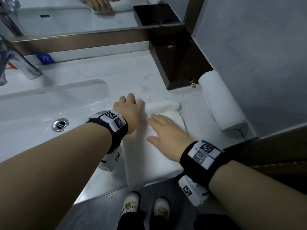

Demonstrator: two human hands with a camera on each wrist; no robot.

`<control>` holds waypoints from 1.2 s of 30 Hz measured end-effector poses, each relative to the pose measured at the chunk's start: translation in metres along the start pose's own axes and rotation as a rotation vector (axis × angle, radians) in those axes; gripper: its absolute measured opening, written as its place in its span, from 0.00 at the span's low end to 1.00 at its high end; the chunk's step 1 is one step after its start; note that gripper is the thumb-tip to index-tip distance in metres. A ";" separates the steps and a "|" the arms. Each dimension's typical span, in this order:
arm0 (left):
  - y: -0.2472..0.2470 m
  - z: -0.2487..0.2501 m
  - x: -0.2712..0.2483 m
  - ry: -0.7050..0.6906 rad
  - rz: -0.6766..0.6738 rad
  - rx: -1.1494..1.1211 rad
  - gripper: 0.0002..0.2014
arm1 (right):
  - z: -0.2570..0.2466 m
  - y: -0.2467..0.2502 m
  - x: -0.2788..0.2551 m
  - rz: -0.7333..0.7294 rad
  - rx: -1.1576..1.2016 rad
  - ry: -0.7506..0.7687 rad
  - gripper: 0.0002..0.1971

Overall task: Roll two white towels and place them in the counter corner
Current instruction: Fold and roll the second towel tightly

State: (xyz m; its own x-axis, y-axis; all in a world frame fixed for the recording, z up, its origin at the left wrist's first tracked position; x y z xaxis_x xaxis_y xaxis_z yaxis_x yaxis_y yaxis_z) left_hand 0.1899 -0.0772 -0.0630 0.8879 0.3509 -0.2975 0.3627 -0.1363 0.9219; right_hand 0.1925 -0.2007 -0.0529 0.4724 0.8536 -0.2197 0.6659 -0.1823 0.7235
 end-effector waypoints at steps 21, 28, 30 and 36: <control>0.011 -0.002 0.009 -0.058 -0.051 -0.521 0.08 | 0.039 -0.031 -0.008 -0.041 -0.161 -0.005 0.37; 0.007 0.008 0.003 -0.037 -0.115 -0.448 0.12 | 0.042 -0.034 -0.018 -0.069 -0.181 0.005 0.38; 0.007 0.013 0.000 -0.032 -0.122 -0.406 0.18 | 0.046 -0.033 -0.022 -0.049 -0.173 -0.010 0.39; 0.006 0.025 -0.014 -0.026 -0.094 -0.292 0.19 | 0.061 -0.023 -0.035 0.157 -0.151 -0.179 0.54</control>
State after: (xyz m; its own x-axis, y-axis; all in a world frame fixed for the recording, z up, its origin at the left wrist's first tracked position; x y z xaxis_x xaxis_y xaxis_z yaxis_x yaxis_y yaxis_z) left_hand 0.1871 -0.1058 -0.0592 0.8627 0.3251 -0.3873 0.3500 0.1688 0.9214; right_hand 0.1961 -0.2561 -0.1016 0.6664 0.7184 -0.1997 0.4891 -0.2190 0.8443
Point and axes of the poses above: each hand's wrist, its own x-axis towards the middle knuckle, its own y-axis out of the back of the hand, z = x × y, the point moved 9 cm from there along x, towards the middle knuckle, and after that the axes turned 15 degrees about x, right-handed, at the moved point
